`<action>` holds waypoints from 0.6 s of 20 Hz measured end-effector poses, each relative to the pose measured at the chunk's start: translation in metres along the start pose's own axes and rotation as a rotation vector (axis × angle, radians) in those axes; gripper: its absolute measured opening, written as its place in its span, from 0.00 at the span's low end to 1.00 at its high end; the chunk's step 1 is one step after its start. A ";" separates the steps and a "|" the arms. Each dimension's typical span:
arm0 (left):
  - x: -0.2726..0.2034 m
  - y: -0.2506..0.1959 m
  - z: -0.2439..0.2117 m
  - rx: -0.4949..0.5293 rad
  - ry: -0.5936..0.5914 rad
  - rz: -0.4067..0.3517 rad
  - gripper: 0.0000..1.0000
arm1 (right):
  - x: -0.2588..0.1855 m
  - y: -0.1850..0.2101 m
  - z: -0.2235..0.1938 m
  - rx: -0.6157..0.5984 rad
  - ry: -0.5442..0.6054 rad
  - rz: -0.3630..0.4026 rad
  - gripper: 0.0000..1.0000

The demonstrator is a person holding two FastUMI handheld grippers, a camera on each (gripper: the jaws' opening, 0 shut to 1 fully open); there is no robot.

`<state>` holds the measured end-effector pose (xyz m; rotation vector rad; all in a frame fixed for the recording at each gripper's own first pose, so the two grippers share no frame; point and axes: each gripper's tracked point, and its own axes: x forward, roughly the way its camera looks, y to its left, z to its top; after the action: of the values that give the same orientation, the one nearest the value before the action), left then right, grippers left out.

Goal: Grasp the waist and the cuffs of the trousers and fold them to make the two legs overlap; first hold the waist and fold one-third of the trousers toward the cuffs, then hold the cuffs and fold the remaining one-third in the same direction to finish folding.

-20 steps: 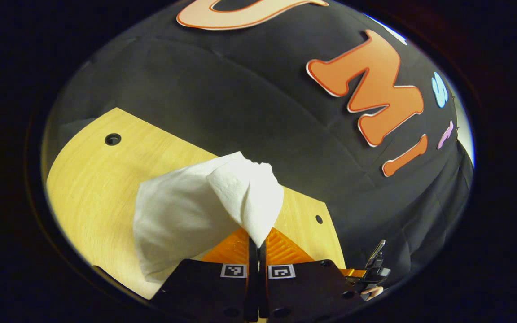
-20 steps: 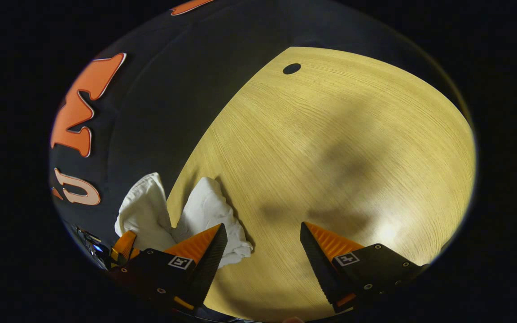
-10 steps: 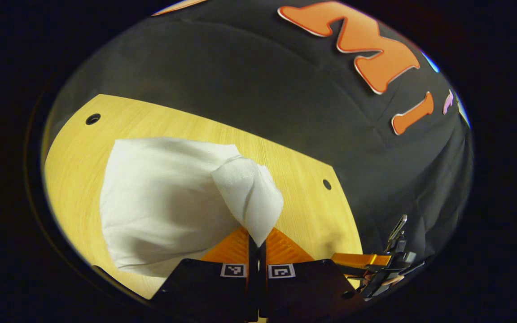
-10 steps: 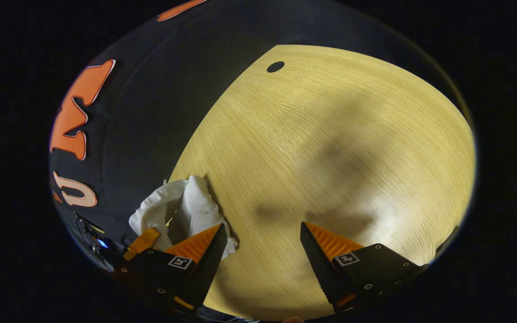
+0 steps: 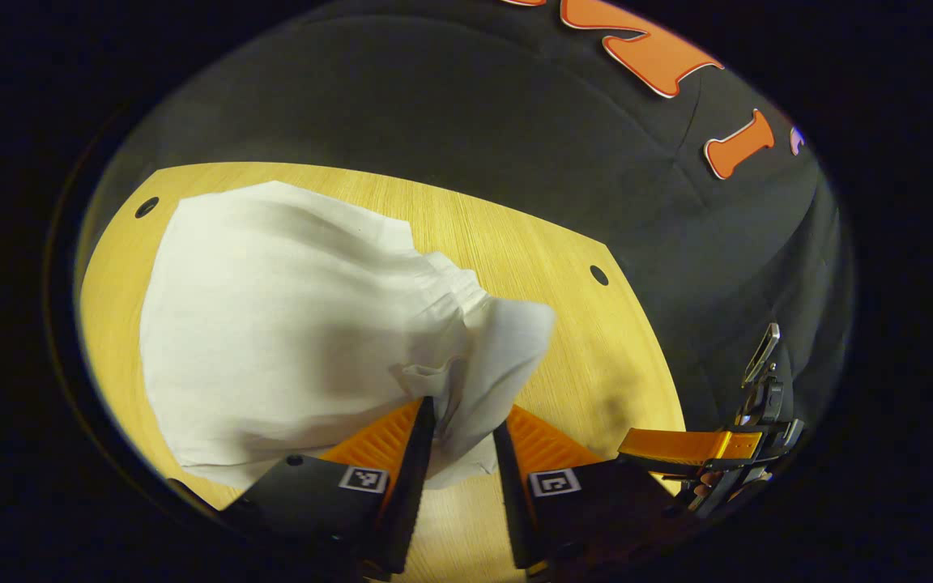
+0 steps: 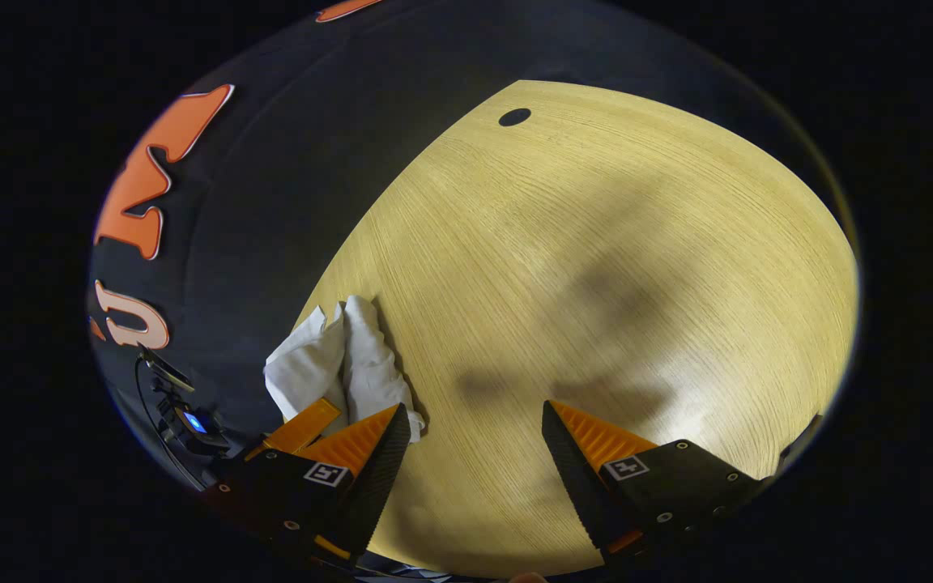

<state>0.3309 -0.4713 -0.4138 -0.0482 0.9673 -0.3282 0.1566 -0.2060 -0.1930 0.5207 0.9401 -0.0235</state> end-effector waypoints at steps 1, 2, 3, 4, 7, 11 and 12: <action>-0.004 -0.002 0.001 0.006 0.000 -0.009 0.62 | 0.000 0.001 -0.001 -0.014 0.001 -0.002 0.98; -0.004 -0.002 -0.001 0.013 -0.006 -0.009 0.75 | 0.001 0.004 -0.002 -0.029 0.000 -0.005 0.98; -0.012 0.003 0.000 0.026 -0.015 0.000 0.87 | 0.004 0.007 -0.002 -0.045 -0.003 -0.007 0.98; -0.018 0.008 0.002 0.048 -0.029 0.016 1.00 | 0.006 0.010 -0.003 -0.064 -0.007 -0.009 0.98; -0.043 0.023 0.015 0.102 -0.087 0.069 1.00 | 0.006 0.021 -0.005 -0.139 -0.024 -0.017 0.98; -0.080 0.055 0.051 0.136 -0.219 0.155 1.00 | -0.002 0.035 -0.001 -0.253 -0.055 -0.023 0.98; -0.094 0.066 0.063 0.151 -0.260 0.179 0.99 | -0.004 0.040 -0.001 -0.279 -0.064 -0.023 0.98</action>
<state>0.3498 -0.3874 -0.3155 0.1300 0.6810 -0.2228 0.1634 -0.1711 -0.1737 0.2491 0.8703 0.0692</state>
